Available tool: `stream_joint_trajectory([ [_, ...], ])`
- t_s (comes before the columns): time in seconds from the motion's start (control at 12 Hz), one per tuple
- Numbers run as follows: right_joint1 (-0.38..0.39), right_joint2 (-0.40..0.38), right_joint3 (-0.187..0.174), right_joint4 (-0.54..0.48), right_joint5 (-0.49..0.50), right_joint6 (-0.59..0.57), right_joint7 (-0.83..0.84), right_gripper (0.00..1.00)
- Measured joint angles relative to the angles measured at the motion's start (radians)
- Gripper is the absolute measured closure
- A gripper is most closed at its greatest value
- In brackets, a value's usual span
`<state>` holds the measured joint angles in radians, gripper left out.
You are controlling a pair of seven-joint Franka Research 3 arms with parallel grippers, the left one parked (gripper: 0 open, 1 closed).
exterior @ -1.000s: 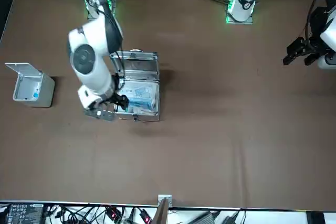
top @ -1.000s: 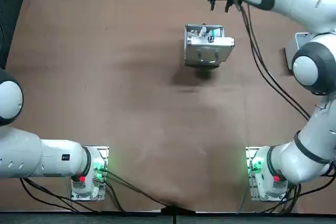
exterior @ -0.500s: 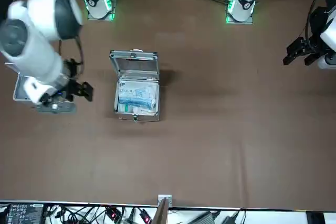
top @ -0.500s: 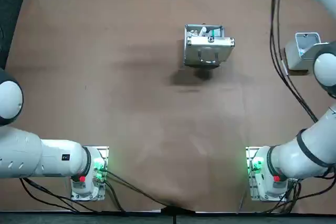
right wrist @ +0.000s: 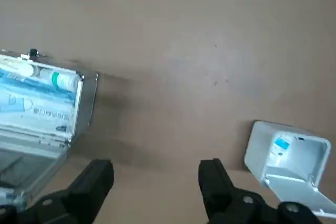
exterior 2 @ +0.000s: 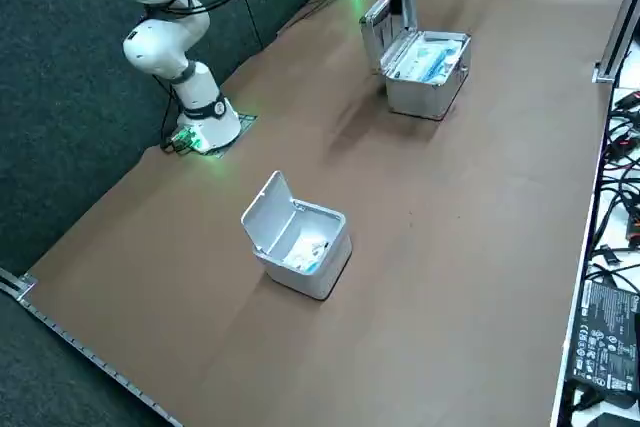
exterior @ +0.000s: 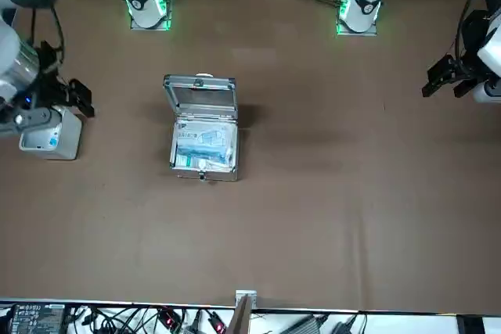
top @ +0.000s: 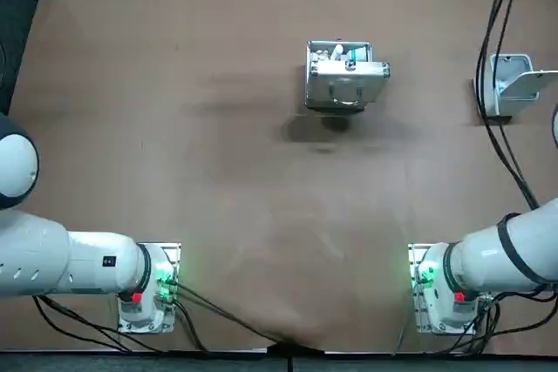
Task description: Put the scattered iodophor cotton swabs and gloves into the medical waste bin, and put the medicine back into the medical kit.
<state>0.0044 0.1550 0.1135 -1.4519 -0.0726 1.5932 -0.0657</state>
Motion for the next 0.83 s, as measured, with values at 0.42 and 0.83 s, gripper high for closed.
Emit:
stream_joint_trajectory([
  [0.42, 0.018, -0.119, -0.044, -0.071, 0.001, -0.029, -0.007, 0.00],
  [0.83, 0.050, -0.222, -0.097, -0.174, 0.042, -0.037, -0.007, 0.00],
])
